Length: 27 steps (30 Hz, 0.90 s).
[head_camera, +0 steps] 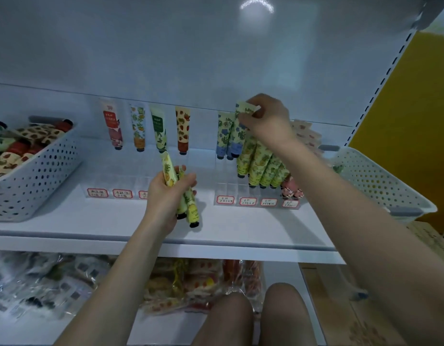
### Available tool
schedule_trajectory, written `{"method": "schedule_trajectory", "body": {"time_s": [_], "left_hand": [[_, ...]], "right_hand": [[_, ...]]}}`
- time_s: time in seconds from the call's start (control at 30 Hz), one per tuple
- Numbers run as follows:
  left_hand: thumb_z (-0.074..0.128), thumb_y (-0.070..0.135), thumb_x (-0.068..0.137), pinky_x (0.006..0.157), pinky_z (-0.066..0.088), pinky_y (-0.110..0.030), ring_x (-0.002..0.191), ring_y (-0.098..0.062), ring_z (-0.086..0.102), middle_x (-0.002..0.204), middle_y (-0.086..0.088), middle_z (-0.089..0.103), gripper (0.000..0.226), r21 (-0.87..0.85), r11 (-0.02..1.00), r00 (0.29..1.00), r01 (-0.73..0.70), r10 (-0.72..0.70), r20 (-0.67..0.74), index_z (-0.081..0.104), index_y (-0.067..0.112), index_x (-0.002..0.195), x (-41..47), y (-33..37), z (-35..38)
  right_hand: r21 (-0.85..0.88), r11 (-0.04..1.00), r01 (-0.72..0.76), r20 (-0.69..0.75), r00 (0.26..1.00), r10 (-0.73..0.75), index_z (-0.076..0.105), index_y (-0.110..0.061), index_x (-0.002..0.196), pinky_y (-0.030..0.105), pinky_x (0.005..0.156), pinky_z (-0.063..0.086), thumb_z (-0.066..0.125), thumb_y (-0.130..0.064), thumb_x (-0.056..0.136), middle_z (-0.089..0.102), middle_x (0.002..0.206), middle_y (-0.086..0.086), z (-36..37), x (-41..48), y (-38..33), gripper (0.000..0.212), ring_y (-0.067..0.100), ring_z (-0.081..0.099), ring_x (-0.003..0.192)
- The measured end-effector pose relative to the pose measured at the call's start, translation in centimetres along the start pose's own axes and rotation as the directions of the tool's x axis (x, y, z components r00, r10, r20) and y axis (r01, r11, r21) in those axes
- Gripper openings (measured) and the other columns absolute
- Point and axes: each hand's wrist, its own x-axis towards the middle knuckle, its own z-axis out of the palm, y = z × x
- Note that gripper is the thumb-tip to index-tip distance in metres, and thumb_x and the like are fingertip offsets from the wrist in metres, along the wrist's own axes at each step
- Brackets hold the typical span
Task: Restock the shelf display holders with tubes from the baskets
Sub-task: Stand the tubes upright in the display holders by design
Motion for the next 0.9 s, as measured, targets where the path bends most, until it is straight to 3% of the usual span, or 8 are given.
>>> {"method": "schedule_trajectory", "body": {"time_s": [0.17, 0.33, 0.47, 0.7, 0.9], "left_hand": [[0.063, 0.009, 0.087, 0.076, 0.054, -0.03, 0.082, -0.017, 0.063, 0.089, -0.003, 0.062, 0.02, -0.018, 1.0, 1.0, 0.009, -0.008, 0.015, 0.056, 0.013, 0.105, 0.6, -0.4, 0.5], [0.063, 0.011, 0.086, 0.078, 0.054, -0.031, 0.083, -0.016, 0.064, 0.091, -0.003, 0.063, 0.022, -0.02, 1.0, 1.0, 0.02, -0.02, 0.017, 0.056, 0.013, 0.107, 1.0, -0.8, 0.5], [0.063, 0.011, 0.086, 0.078, 0.054, -0.032, 0.084, -0.017, 0.064, 0.091, -0.003, 0.063, 0.024, -0.023, 0.999, 0.999, 0.025, -0.025, 0.021, 0.055, 0.012, 0.109, 1.3, -1.1, 0.2], [0.065, 0.011, 0.085, 0.073, 0.053, -0.028, 0.082, -0.018, 0.065, 0.095, -0.005, 0.065, 0.022, -0.01, 0.999, 0.999, 0.037, -0.037, 0.022, 0.057, 0.016, 0.105, 1.5, -1.4, 0.3], [0.065, 0.013, 0.085, 0.072, 0.054, -0.03, 0.078, -0.016, 0.067, 0.088, -0.003, 0.068, 0.018, 0.004, 0.999, 0.999, 0.036, -0.036, 0.015, 0.056, 0.017, 0.1, 1.5, -1.6, 0.7]], "right_hand": [[-0.353, 0.935, -0.01, 0.049, 0.998, 0.029, 0.057, -0.016, 0.116, 0.026, 0.063, 0.043, 0.055, -0.024, 0.089, 0.066, 0.102, 0.005, 1.7, 1.4, 0.5, 0.028, 0.024, 0.062, 0.09], [-0.513, 0.858, 0.0, 0.063, 0.997, 0.037, 0.055, -0.018, 0.125, 0.027, 0.071, 0.043, 0.049, -0.027, 0.094, 0.061, 0.119, 0.004, 2.6, 1.8, 0.8, 0.033, 0.023, 0.057, 0.107], [-0.571, 0.82, 0.031, 0.057, 0.998, 0.002, 0.06, -0.017, 0.118, 0.027, 0.072, 0.039, 0.049, -0.028, 0.093, 0.06, 0.115, 0.006, 3.0, 2.1, 1.4, 0.029, 0.023, 0.048, 0.114], [-0.635, 0.772, 0.026, 0.024, 1.0, -0.014, 0.065, -0.012, 0.09, 0.029, 0.07, 0.039, 0.042, -0.026, 0.096, 0.058, 0.097, 0.01, 2.9, 2.4, 1.9, 0.027, 0.028, 0.05, 0.104], [-0.651, 0.759, 0.02, 0.028, 1.0, -0.002, 0.065, -0.006, 0.096, 0.032, 0.075, 0.041, 0.042, -0.022, 0.097, 0.06, 0.105, 0.011, 3.0, 2.9, 1.8, 0.027, 0.028, 0.051, 0.104]]}}
